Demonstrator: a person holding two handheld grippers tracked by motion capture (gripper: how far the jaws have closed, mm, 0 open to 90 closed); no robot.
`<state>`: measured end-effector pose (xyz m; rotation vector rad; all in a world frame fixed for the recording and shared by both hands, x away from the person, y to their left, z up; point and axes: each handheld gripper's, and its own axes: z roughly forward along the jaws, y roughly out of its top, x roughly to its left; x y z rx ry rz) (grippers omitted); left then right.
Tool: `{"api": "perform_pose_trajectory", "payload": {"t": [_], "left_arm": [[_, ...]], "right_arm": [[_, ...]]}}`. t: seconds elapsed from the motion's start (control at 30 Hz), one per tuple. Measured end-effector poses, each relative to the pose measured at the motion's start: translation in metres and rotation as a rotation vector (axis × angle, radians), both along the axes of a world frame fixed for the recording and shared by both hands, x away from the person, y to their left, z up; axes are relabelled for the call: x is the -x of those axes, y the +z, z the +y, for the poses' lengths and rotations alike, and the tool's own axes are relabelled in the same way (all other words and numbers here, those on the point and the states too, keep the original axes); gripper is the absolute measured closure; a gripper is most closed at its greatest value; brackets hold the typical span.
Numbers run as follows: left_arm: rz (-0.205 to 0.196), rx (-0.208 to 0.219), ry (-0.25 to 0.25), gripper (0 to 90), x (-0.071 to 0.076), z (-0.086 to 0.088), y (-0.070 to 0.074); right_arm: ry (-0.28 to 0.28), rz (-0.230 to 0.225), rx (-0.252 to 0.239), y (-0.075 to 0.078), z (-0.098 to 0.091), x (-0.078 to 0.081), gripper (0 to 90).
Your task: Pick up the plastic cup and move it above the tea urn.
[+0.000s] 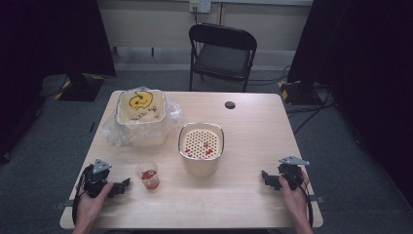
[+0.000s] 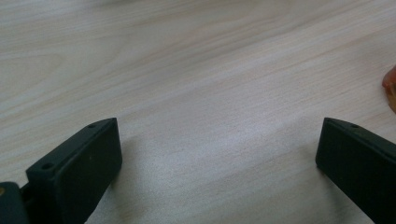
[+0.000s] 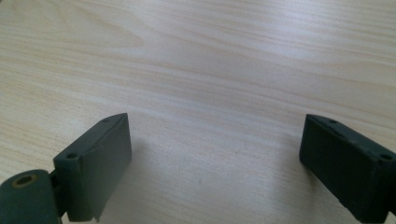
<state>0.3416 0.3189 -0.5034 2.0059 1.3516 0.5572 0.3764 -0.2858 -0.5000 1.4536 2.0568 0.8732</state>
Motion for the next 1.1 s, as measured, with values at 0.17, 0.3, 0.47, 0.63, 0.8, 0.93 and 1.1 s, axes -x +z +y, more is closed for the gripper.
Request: {"api": "perform_pose_trajectory", "payload": {"t": [0.17,0.3,0.47,0.63,0.8,0.93,1.1], "left_arm": [[-0.008,0.002,0.019,3.6,0.000,0.001,0.001],[-0.041,0.021,0.085,18.4,0.004,0.004,0.002],[-0.058,0.057,0.043,18.5,0.014,0.002,0.007],[-0.108,0.099,0.009,18.9,0.023,-0.003,0.018],[-0.183,0.094,-0.060,18.9,0.035,-0.013,0.037],[-0.196,0.109,-0.141,21.0,0.044,-0.027,0.045],[-0.204,0.170,-0.200,21.3,0.047,-0.037,0.048]], "right_arm": [[0.000,0.000,0.000,0.000,0.000,0.000,8.3],[0.000,0.000,0.000,0.000,0.000,0.000,8.3],[0.000,0.000,0.000,0.000,0.000,0.000,8.3],[0.000,0.001,0.000,0.000,0.000,0.000,8.3],[0.000,0.000,0.000,0.000,0.000,0.000,8.3],[0.000,0.001,0.000,0.000,0.000,0.000,8.3],[0.000,0.000,0.000,0.000,0.000,0.000,8.3]]}}
